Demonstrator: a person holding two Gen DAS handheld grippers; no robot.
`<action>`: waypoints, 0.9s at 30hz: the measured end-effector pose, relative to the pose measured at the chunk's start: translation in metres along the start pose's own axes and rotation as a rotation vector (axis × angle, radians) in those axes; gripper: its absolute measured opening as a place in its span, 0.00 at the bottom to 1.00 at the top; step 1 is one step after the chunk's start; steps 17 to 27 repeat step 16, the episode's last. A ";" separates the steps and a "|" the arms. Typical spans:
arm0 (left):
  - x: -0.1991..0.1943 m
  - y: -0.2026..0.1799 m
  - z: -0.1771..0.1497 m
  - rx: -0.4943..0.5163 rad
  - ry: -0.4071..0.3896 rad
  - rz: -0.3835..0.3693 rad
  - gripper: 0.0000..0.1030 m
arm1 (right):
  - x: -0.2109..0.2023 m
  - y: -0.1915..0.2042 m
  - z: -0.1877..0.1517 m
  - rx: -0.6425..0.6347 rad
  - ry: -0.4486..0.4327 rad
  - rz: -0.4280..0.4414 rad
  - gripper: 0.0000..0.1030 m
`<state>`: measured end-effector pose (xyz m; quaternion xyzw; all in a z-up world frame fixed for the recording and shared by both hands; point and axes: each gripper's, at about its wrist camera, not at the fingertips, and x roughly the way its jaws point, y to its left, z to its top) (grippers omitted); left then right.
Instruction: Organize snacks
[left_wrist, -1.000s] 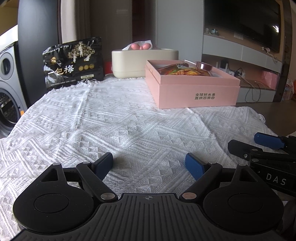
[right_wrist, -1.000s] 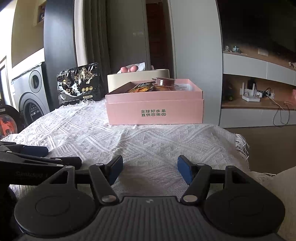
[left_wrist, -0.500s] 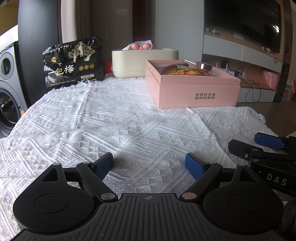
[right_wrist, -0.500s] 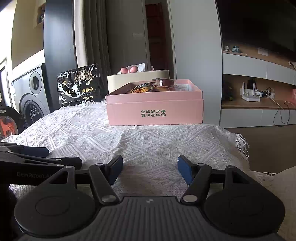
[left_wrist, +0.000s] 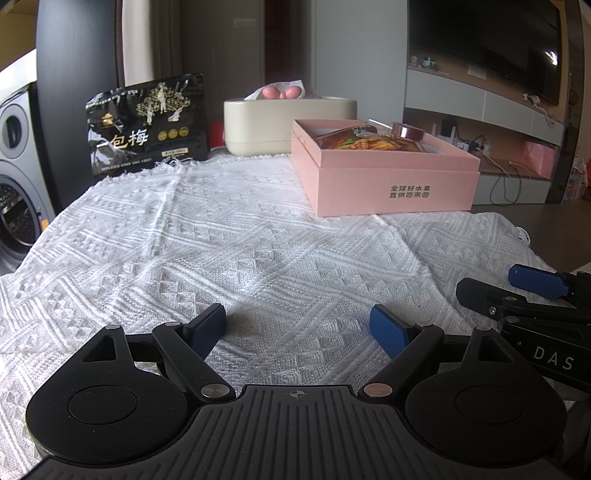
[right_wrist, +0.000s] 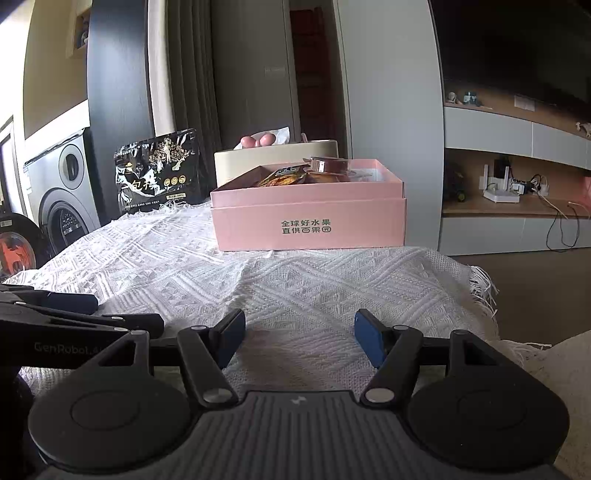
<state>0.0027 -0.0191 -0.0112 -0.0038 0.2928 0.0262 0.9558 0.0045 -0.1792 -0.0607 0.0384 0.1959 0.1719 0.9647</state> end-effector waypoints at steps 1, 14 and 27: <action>0.000 0.000 0.000 0.000 0.000 0.000 0.88 | 0.000 0.000 0.000 0.000 0.000 0.000 0.64; 0.000 0.000 0.000 0.000 0.000 0.000 0.88 | 0.000 0.000 0.000 0.002 -0.002 0.000 0.64; 0.000 0.000 0.000 0.000 0.001 0.000 0.88 | 0.000 0.001 0.000 0.003 -0.003 0.000 0.64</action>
